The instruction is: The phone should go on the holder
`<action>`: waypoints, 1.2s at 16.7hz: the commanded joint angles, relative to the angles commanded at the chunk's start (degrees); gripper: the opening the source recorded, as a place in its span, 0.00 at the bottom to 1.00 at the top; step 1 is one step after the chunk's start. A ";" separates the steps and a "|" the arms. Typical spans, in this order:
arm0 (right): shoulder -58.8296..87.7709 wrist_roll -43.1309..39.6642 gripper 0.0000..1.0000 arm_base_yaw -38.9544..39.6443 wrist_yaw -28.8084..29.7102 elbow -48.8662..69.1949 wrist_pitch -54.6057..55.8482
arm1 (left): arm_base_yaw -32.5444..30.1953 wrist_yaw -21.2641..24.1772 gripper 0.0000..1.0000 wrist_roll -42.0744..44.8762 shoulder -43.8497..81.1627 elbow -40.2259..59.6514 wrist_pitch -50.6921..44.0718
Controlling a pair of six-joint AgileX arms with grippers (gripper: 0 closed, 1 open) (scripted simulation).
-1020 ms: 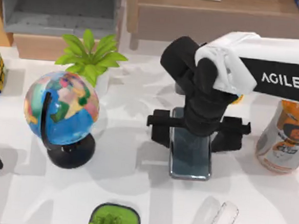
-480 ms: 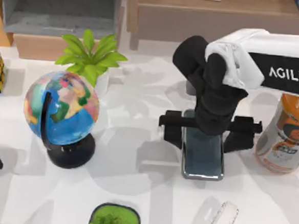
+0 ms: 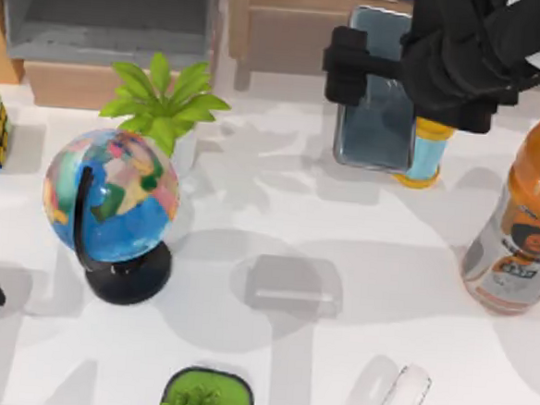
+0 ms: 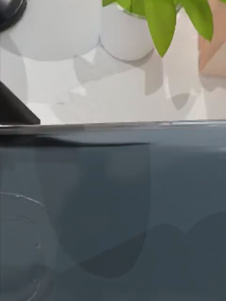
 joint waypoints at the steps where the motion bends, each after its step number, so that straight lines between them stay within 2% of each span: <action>1: -3.80 -1.72 0.00 -1.79 -0.38 -0.85 2.98 | 0.00 0.00 1.00 0.00 0.00 0.00 0.00; 6: -23.04 -11.31 0.00 -13.67 -3.14 -9.81 18.03 | 0.00 0.00 1.00 0.00 0.00 0.00 0.00; 11: -37.75 -20.60 0.00 -27.50 -6.37 -25.63 30.77 | 0.00 0.00 1.00 0.00 0.00 0.00 0.00; 16: -44.60 -28.14 0.00 -39.58 -9.30 -43.42 37.80 | 0.00 0.00 1.00 0.00 0.00 0.00 0.00; 20: -45.80 -32.07 0.00 -44.53 -11.67 -54.48 39.17 | 0.00 0.00 1.00 0.00 0.00 0.00 0.00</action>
